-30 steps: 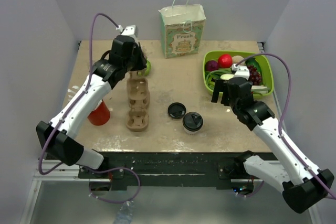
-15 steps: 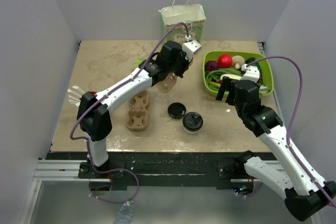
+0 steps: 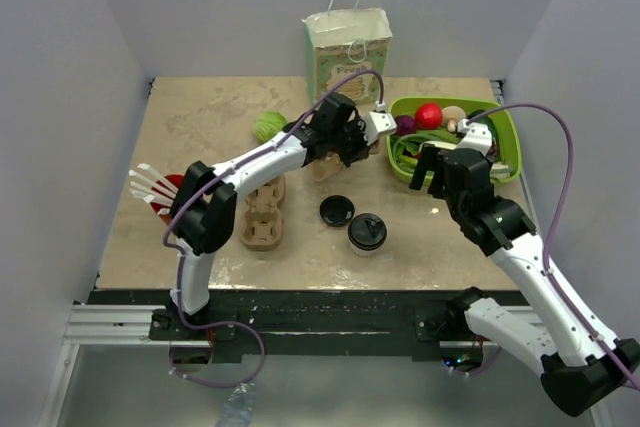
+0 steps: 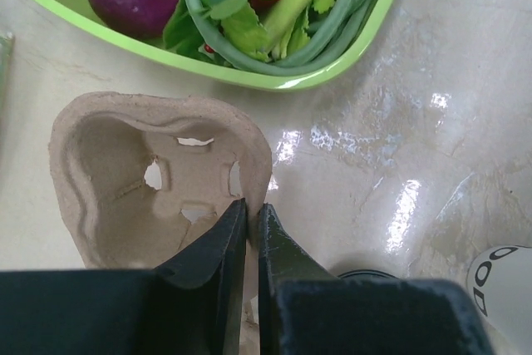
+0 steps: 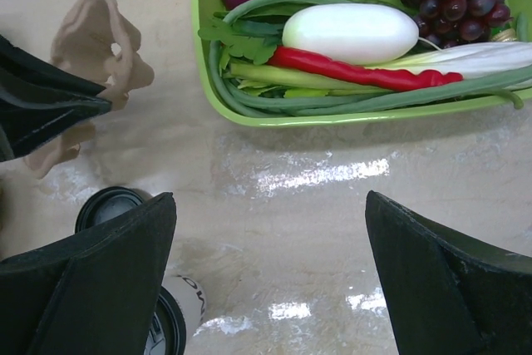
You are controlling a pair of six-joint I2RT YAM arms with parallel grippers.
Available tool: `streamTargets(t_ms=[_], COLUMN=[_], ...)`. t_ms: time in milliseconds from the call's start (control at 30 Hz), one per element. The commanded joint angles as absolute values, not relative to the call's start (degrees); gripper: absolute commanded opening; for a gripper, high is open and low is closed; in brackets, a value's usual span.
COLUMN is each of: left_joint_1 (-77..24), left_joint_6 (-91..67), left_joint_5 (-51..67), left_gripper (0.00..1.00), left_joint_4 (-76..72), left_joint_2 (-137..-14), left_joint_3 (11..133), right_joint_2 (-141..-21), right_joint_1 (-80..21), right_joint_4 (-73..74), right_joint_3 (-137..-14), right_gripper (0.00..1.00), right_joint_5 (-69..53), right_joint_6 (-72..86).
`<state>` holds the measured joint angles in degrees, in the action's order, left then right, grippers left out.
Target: Pack the takeout coffee
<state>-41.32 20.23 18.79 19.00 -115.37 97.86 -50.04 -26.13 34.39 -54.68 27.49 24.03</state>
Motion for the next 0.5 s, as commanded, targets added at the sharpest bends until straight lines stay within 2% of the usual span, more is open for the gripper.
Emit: streamTargets(t_ms=[0,267,467], left_joint_1=[-41.2,-41.9,-42.0], left_joint_6=[21.3,20.3,18.2], left_joint_5=[20.2,23.2,23.0], left_gripper=[0.00,0.02,0.34], left_joint_4=[15.0,14.7,13.0], left_joint_2=[-117.6,-118.7,-116.4], left_joint_3=[98.3,96.5,94.3], right_joint_2=[-50.4,-50.0,-49.2], right_joint_1=[-25.8,-25.8,-25.8], right_joint_4=[34.7,36.1,36.2], right_joint_3=[-57.4,-57.0,-57.5], right_gripper=[0.98,0.98,0.98], right_joint_5=[28.3,29.1,28.8], right_joint_6=[25.3,25.8,25.7])
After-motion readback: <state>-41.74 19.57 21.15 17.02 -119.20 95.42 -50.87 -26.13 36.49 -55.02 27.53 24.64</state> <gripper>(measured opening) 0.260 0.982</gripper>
